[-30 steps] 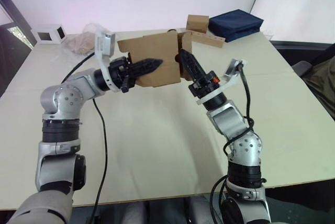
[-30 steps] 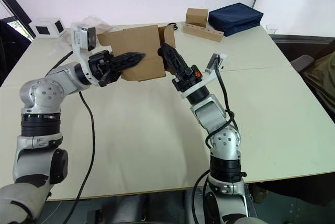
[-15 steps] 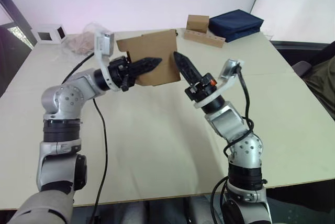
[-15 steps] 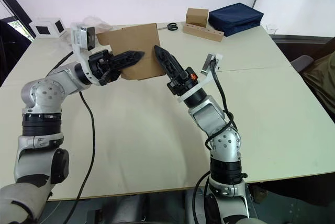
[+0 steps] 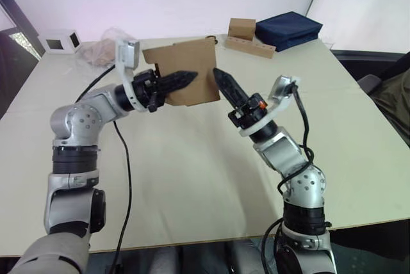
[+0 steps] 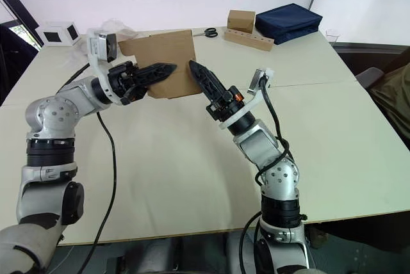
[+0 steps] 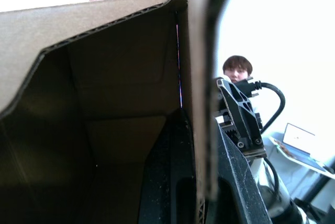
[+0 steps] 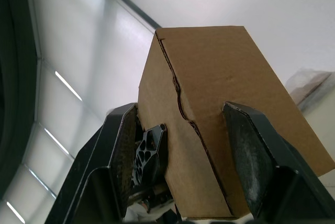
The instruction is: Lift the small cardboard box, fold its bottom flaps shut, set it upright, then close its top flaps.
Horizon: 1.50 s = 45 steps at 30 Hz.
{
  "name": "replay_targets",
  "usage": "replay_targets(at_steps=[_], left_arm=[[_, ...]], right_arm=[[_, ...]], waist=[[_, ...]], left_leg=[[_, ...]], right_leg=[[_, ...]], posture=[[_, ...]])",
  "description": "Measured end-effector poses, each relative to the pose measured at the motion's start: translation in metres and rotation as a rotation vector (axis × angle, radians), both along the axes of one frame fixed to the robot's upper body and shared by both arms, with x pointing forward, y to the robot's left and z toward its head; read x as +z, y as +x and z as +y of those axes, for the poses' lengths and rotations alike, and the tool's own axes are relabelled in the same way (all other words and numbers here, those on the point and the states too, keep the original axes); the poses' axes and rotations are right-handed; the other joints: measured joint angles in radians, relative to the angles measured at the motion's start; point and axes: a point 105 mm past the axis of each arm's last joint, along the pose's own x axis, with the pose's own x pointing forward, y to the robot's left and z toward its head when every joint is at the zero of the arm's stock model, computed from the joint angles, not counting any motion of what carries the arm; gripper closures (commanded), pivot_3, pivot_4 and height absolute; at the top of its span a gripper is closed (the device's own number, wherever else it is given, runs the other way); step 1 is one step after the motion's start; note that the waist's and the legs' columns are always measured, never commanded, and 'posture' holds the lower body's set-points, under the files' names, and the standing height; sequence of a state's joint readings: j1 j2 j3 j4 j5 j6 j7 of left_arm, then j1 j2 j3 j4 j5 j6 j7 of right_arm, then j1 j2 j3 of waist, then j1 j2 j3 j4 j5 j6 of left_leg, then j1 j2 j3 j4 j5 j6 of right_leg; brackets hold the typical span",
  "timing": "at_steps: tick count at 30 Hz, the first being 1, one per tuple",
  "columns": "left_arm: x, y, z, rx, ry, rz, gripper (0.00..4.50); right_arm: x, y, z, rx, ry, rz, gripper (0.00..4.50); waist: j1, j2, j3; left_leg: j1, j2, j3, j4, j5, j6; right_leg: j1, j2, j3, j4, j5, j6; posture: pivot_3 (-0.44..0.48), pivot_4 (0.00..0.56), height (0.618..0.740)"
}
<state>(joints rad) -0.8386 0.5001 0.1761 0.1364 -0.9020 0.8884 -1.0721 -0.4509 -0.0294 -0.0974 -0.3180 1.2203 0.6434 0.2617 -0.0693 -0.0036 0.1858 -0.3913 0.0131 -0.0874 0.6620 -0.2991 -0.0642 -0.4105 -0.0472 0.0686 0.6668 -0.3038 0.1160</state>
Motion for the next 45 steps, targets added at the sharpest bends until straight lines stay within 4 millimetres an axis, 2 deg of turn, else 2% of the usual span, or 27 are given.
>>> replay_targets(at_steps=[6,9,10,11,15,16,23,36,40,45], left_arm=[[0.001,-0.004,0.004,-0.022,0.018,0.016,4.50],[0.004,-0.005,0.003,-0.035,0.018,0.010,4.50],[0.007,-0.006,0.003,-0.040,0.015,0.003,4.50],[0.008,-0.006,0.002,-0.042,0.014,0.000,4.50],[0.007,-0.007,-0.003,-0.061,-0.002,0.012,4.50],[0.007,-0.007,-0.004,-0.067,-0.003,0.016,4.50],[0.009,-0.012,-0.008,-0.088,-0.006,0.009,4.50],[0.004,-0.013,-0.009,-0.102,0.004,0.030,4.50],[-0.009,-0.009,-0.012,-0.033,0.186,-0.007,4.50],[-0.028,-0.012,-0.017,0.037,0.530,-0.122,4.50]], right_arm=[[0.003,-0.003,-0.017,0.008,-0.042,-0.017,1.80],[0.008,0.001,-0.034,-0.046,-0.011,-0.022,1.80],[0.010,0.003,-0.039,-0.066,0.001,-0.024,2.37],[0.012,0.004,-0.041,-0.080,0.009,-0.026,2.57],[0.012,0.008,-0.040,-0.110,0.004,-0.033,4.36],[0.011,0.008,-0.038,-0.112,-0.005,-0.032,4.46],[0.005,0.008,-0.019,-0.098,-0.067,-0.040,4.46],[0.000,0.003,-0.016,-0.090,-0.166,-0.084,4.46],[-0.018,0.000,-0.030,-0.119,-0.275,-0.044,4.46],[-0.037,-0.020,-0.066,-0.124,-0.577,-0.046,4.46]], waist=[[0.001,0.000,0.000],[0.001,0.000,0.000],[0.000,0.000,0.000],[0.000,0.000,0.000],[0.000,0.000,0.000],[0.000,0.000,0.000],[0.001,0.000,0.000],[0.001,0.000,0.000],[0.004,0.000,0.000],[0.012,0.000,0.001]], left_leg=[[0.000,0.000,0.000,0.000,-0.001,0.001],[0.000,0.000,0.000,0.000,-0.001,0.002],[0.000,0.000,0.000,0.000,-0.001,0.002],[0.000,0.000,0.000,0.000,-0.001,0.002],[0.000,0.000,0.000,0.000,0.000,0.001],[0.000,0.000,0.000,0.000,0.000,0.001],[0.000,0.000,0.000,0.000,0.000,0.000],[0.000,0.000,0.000,0.000,0.000,0.000],[0.000,-0.001,0.000,0.000,0.000,0.000],[0.000,-0.001,0.000,-0.001,-0.002,0.003]], right_leg=[[0.000,0.000,0.000,0.000,0.000,0.000],[0.000,0.000,0.000,0.000,0.000,0.000],[0.000,0.000,0.000,0.000,0.000,0.000],[0.000,0.000,0.000,0.000,0.000,0.000],[0.000,0.000,0.000,0.000,0.000,0.000],[0.000,0.000,0.000,0.000,0.000,0.000],[0.000,0.000,0.000,0.000,0.000,0.000],[0.000,0.000,0.000,0.000,0.000,0.000],[0.001,-0.001,0.000,-0.001,0.000,0.000],[0.001,0.000,0.000,-0.002,0.000,0.000]], posture=[[0.000,0.150,0.740],[0.000,0.150,0.740],[0.000,0.150,0.740],[0.000,0.150,0.740],[0.000,0.150,0.740],[0.000,0.150,0.740],[0.000,0.150,0.740],[0.000,0.150,0.740],[0.000,0.150,0.740],[0.000,0.150,0.740]])
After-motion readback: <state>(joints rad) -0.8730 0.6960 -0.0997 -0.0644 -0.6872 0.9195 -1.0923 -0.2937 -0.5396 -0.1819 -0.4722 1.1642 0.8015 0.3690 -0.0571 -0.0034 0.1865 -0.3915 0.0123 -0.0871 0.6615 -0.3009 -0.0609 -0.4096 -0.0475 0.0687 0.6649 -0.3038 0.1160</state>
